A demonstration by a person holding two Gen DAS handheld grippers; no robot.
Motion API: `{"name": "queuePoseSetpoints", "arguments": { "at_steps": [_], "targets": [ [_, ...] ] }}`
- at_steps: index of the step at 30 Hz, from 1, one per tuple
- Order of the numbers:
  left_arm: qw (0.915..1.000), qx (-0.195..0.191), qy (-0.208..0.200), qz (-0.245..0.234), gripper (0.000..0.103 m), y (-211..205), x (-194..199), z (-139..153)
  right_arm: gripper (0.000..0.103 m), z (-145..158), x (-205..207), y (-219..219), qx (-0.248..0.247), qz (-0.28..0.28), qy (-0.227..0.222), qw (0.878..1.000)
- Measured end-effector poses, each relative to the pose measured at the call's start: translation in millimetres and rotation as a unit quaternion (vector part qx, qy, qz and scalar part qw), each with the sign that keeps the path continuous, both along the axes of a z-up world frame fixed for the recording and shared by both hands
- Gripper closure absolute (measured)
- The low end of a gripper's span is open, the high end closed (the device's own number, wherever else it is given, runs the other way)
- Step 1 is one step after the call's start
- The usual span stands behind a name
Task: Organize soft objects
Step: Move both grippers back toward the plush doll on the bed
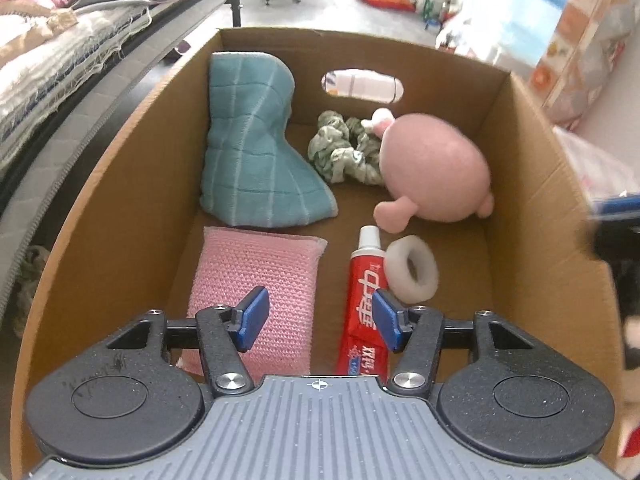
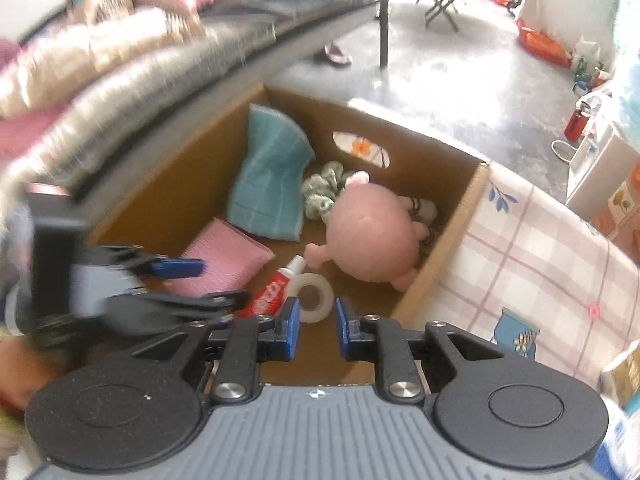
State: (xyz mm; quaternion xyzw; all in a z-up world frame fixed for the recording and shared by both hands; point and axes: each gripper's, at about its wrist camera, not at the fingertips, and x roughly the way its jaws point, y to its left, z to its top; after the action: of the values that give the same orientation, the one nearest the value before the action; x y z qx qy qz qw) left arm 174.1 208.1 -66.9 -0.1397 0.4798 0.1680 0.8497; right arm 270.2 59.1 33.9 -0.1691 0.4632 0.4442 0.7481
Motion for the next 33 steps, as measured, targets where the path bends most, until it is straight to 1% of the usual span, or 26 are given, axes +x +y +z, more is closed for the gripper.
{"name": "queuePoseSetpoints", "arguments": {
  "at_steps": [2, 5, 7, 10, 12, 15, 19, 24, 26, 28, 29, 30, 31, 33],
  "targets": [
    [0.9997, 0.019, 0.015, -0.004, 0.047, -2.9, 8.2, -3.5, 0.082, 12.1, -8.2, -27.2, 0.041, -0.007, 0.009, 0.999],
    [0.9983, 0.045, 0.037, -0.005, 0.047, -7.1, 19.8, -8.1, 0.082, 27.8, -26.9, -74.2, 0.103, -0.013, 0.020, 0.994],
    [0.9970, 0.059, 0.049, -0.013, 0.047, -12.0, 28.3, -10.7, 0.081, 32.5, -39.0, -103.1, 0.132, -0.023, 0.018, 0.991],
    [0.9946, 0.079, 0.064, -0.020, 0.046, -20.2, 39.6, -15.1, 0.081, 29.4, -51.5, -142.5, 0.163, -0.041, 0.026, 0.985],
    [0.9936, 0.090, 0.064, -0.021, 0.046, -25.4, 45.2, -15.9, 0.081, 22.6, -56.2, -166.1, 0.174, -0.054, 0.034, 0.983],
    [0.9917, 0.105, 0.070, -0.023, 0.047, -33.0, 52.6, -15.0, 0.081, 10.6, -60.9, -194.1, 0.179, -0.084, 0.031, 0.980],
    [0.9917, 0.097, 0.079, -0.029, 0.047, -43.0, 57.8, -17.5, 0.081, -4.8, -58.4, -230.0, 0.198, -0.126, 0.052, 0.971],
    [0.9916, 0.101, 0.076, -0.028, 0.046, -49.2, 61.8, -18.9, 0.080, -20.8, -54.9, -257.2, 0.208, -0.165, 0.068, 0.962],
    [0.9931, 0.094, 0.066, -0.024, 0.046, -48.8, 59.7, -13.9, 0.080, -23.6, -56.5, -264.3, 0.210, -0.174, 0.065, 0.960],
    [0.9948, 0.083, 0.054, -0.021, 0.046, -49.1, 55.2, -5.8, 0.079, -24.6, -62.6, -273.3, 0.209, -0.183, 0.048, 0.960],
    [0.9956, 0.078, 0.048, -0.021, 0.044, -49.7, 51.9, -1.2, 0.076, -24.8, -65.4, -277.3, 0.208, -0.188, 0.037, 0.959],
    [0.9963, 0.073, 0.041, -0.022, 0.041, -50.6, 47.5, 4.0, 0.065, -24.6, -67.7, -280.0, 0.209, -0.193, 0.028, 0.958],
    [0.9969, 0.069, 0.031, -0.022, 0.039, -51.8, 42.1, 9.9, 0.046, -25.2, -70.1, -283.5, 0.211, -0.200, 0.018, 0.957],
    [0.9975, 0.066, 0.011, -0.023, 0.031, -55.8, 30.6, 22.2, 0.031, -25.9, -76.6, -292.2, 0.218, -0.216, -0.007, 0.952]
  ]
}}
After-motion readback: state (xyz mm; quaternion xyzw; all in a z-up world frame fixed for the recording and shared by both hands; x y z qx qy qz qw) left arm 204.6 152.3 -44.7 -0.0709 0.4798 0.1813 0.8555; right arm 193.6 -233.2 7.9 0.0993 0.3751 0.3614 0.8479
